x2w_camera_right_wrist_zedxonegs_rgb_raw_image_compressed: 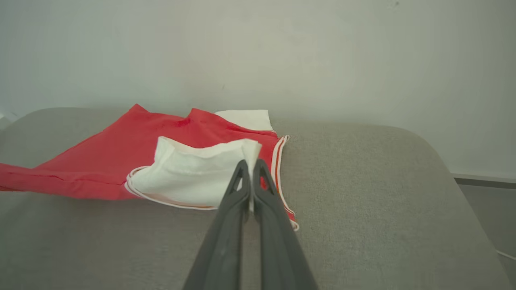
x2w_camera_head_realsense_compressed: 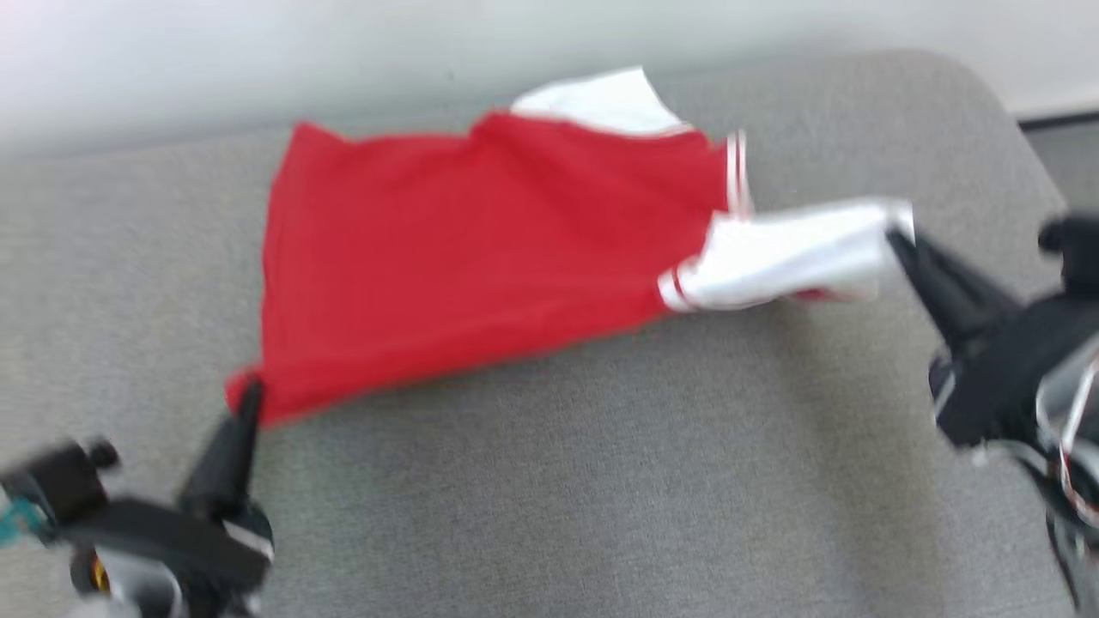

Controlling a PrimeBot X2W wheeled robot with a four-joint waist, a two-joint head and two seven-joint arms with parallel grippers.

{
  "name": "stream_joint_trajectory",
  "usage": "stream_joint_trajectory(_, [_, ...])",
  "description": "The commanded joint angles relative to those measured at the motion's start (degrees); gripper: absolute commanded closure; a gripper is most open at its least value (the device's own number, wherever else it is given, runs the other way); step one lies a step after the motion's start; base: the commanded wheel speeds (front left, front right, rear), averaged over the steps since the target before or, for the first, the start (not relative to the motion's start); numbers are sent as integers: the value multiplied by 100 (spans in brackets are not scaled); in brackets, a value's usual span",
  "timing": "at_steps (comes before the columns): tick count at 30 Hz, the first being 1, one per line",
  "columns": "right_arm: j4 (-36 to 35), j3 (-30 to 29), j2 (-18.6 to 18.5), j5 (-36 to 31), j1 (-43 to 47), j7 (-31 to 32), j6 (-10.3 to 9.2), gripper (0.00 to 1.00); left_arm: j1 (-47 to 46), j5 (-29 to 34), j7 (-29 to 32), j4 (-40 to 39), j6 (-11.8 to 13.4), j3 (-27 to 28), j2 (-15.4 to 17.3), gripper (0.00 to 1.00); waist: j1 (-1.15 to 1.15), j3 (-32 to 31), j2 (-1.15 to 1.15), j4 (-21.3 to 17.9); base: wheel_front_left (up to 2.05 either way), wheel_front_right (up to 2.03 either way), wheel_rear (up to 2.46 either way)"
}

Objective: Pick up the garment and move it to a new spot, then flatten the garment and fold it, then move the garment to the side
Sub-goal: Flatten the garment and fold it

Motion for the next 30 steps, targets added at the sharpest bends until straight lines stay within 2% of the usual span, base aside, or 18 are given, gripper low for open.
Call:
stream_joint_trajectory(1, [-262, -156, 157, -87, 407, 348, -11, 100, 268, 120, -2, -13, 35, -88, 55, 100, 2, -286, 1, 134, 0, 0, 0])
stream_joint_trajectory(9, [-1009, -772, 630, -378, 1619, 1708, -11, 100, 913, 205, -12, 18, 219, -377, -86, 100, 2, -488, 1, 171, 0, 0, 0])
stream_joint_trajectory(15, [-1271, -1228, 971, -746, 2528, 2758, -11, 100, 1252, 513, -44, 140, 456, -701, -136, 100, 2, -589, 1, 245, 0, 0, 0])
stream_joint_trajectory(18, [-1326, -1335, 1169, -877, 2873, 3091, -11, 100, 1311, 653, -50, 306, 569, -811, -104, 100, 2, -621, 1, 277, 0, 0, 0])
stream_joint_trajectory(25, [-1277, -1203, 1338, -883, 3240, 3296, -11, 100, 1502, 713, 222, 544, 806, -949, 33, 100, 2, -641, 1, 282, 0, 0, 0])
stream_joint_trajectory(30, [-1371, -1075, 1194, -807, 3046, 2985, -11, 100, 1491, 625, 219, 416, 713, -922, 36, 100, 2, -594, 1, 326, 0, 0, 0])
